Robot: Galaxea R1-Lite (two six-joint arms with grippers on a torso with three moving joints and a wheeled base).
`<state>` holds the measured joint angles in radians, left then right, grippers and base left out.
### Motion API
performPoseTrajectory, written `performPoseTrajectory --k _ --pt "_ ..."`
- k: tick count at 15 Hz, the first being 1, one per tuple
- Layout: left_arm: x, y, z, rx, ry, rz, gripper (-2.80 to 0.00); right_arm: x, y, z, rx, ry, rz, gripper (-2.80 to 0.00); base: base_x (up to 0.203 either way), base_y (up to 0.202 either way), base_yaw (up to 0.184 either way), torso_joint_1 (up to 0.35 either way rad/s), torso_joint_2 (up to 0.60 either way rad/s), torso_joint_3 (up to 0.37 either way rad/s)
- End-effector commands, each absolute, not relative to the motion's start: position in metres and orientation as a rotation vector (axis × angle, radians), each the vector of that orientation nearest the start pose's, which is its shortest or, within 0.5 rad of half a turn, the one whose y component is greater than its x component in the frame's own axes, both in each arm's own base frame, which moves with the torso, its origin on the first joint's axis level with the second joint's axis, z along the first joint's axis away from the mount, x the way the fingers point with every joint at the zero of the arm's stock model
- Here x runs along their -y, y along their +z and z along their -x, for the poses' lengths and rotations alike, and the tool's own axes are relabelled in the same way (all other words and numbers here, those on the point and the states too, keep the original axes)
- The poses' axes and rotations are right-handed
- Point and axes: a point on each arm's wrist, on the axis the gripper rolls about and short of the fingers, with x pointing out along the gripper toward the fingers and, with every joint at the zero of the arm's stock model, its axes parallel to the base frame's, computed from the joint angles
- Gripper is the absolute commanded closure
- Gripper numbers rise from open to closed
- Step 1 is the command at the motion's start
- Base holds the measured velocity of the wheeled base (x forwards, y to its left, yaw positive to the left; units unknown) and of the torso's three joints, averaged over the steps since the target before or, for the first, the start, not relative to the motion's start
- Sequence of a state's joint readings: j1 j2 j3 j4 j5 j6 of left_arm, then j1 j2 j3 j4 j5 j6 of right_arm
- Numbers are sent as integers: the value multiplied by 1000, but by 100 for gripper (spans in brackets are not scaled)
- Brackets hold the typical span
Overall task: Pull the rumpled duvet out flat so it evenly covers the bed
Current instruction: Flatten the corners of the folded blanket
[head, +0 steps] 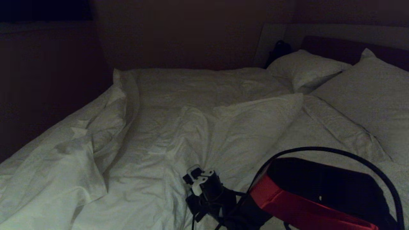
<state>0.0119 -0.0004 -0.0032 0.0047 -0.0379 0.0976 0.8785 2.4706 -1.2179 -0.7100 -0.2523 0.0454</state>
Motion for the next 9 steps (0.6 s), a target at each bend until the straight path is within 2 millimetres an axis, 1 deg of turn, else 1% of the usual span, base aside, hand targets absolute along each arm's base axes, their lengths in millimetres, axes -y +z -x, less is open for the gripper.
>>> performPoseTrajectory --k 1,2,4,6,8,9 --pt "1 76 23 0 -26 -98 0 -335 19 -291 -434 590 217 0 0 0 0 0 0 0" --pt "1 76 23 0 -26 -98 0 -332 20 -291 -436 585 210 0 0 0 0 0 0 0" --pt "1 76 23 0 -26 -98 0 -320 40 -290 -427 565 169 0 0 0 0 0 0 0" --pt "1 76 23 0 -26 -98 0 -317 41 -290 -431 559 161 0 0 0 0 0 0 0" --pt "1 76 23 0 -26 -98 0 -302 38 -278 -478 549 171 0 0 0 0 0 0 0" --pt "1 76 23 0 -25 -98 0 -299 40 -276 -483 544 164 0 0 0 0 0 0 0"
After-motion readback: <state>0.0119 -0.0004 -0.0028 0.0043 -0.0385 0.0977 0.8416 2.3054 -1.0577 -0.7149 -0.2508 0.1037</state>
